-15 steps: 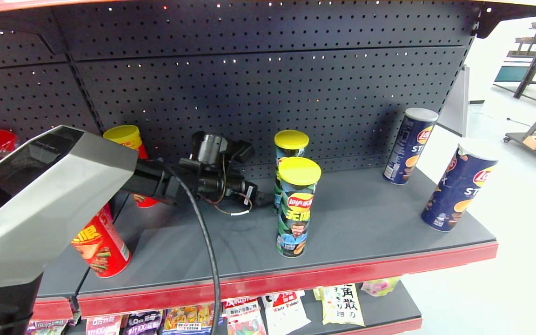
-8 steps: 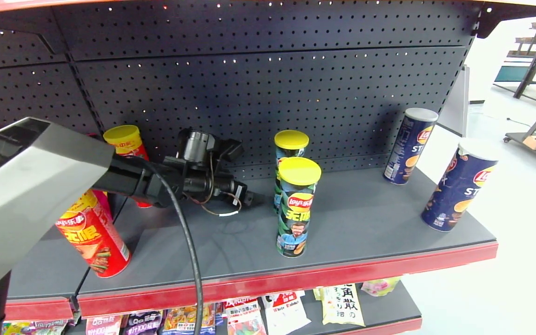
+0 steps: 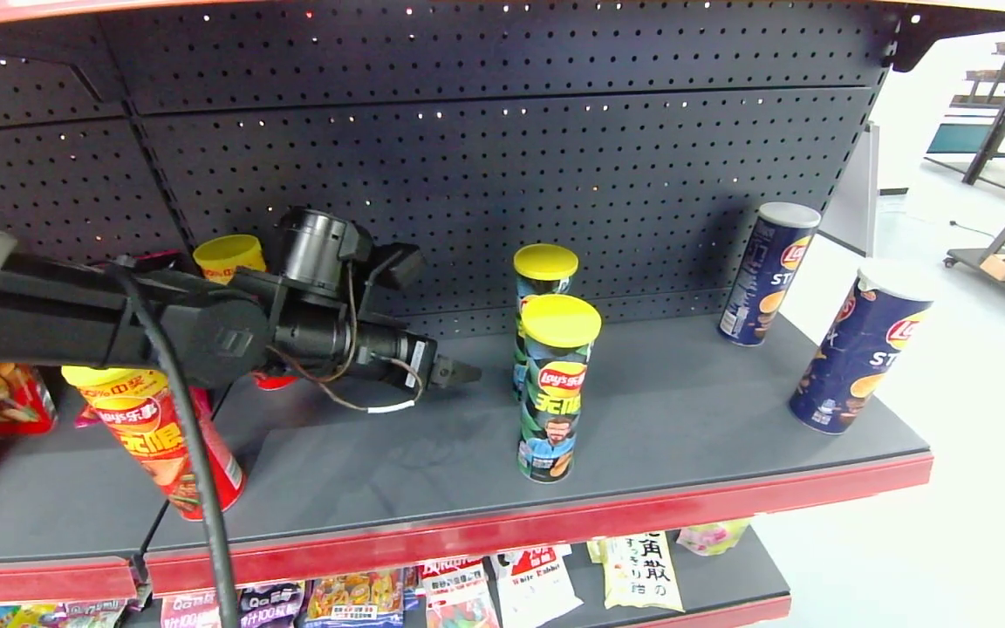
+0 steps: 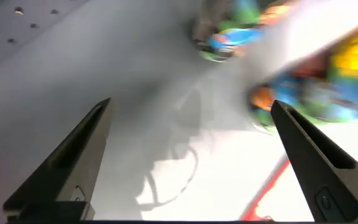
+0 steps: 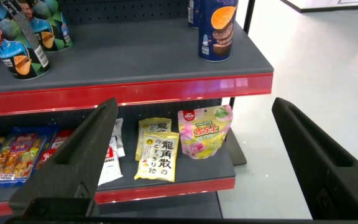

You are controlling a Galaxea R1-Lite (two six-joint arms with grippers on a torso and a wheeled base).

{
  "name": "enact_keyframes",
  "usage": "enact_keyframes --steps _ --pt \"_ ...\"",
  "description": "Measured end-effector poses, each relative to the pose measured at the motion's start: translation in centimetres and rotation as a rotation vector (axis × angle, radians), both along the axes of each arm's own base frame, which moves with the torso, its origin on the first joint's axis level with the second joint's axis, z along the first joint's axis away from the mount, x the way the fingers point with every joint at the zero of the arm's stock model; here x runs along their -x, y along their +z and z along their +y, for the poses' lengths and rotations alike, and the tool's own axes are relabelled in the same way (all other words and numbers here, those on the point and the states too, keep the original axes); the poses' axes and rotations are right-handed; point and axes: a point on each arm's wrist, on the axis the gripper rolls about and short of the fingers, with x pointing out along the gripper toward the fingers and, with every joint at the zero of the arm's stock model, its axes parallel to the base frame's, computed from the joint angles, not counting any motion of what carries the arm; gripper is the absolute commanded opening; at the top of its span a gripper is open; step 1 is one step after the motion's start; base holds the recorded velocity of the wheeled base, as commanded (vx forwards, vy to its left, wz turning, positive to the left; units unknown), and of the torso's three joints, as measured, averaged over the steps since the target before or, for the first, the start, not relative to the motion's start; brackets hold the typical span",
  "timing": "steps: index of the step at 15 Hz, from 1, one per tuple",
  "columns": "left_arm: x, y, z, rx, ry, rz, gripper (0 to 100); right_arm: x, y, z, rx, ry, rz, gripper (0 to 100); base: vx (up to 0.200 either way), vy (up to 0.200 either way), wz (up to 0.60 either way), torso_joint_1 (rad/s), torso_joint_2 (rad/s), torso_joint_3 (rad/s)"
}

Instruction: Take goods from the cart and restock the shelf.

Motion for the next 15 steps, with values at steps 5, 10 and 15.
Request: enact_keyframes --steps 5,10,15 --pt "4.5 2.6 1.6 -0.038 0.03 0.001 100 0.0 0.0 0.0 0.0 0.001 0.0 100 0.0 0.0 0.0 0.0 0.0 0.0" --pt "10.4 5.4 4.5 -0.028 0.037 -0.026 100 0.0 0.0 0.0 0.0 0.0 0.0 100 0.0 0.0 0.0 0.0 0.0 0.0" --pt "17.2 7.8 8.3 0.006 0.069 -0.098 100 0.0 0.0 0.0 0.0 0.0 0.0 100 0.0 0.0 0.0 0.0 0.0 0.0"
